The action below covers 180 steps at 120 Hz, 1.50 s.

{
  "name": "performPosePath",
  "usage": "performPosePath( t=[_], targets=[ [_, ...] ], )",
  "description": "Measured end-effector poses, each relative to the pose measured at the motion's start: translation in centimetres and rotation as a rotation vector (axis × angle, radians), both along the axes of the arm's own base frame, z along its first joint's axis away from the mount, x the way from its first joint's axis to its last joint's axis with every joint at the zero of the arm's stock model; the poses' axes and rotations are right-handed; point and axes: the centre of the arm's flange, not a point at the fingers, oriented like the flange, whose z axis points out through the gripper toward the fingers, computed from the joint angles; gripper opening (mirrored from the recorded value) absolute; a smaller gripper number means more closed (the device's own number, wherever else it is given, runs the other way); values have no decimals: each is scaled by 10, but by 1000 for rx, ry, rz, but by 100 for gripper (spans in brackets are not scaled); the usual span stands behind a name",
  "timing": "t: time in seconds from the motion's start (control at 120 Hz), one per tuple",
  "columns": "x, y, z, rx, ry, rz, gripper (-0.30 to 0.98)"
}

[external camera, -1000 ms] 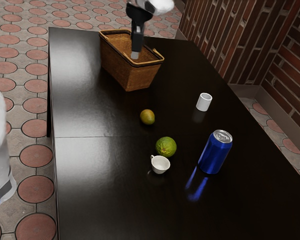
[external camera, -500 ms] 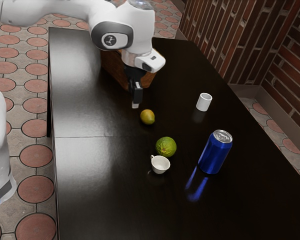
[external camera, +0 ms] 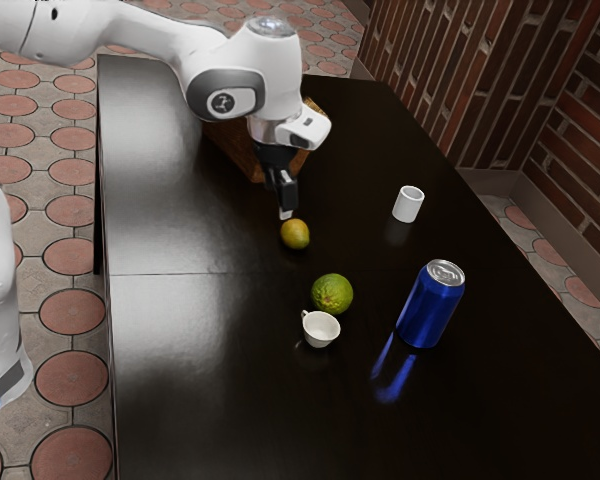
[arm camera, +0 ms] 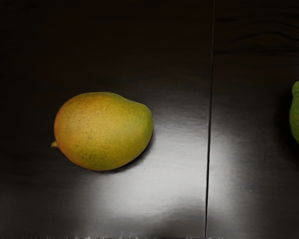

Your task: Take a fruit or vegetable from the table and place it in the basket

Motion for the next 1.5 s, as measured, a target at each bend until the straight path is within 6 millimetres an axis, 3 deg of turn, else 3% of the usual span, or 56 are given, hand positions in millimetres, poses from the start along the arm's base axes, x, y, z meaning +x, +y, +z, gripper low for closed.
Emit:
performPosePath(
  t=[0.383,0.592,0.708,1.008,1.5],
  targets=[
    [10,3,-24,-18,3,26,61],
    [25,13,-49,-28,17,50,61],
    [29,23,-53,-29,-1,71,61],
    [48,29,-81,-44,-3,86,61],
    [65,44,-98,-61,-34,121,61]
  ],
)
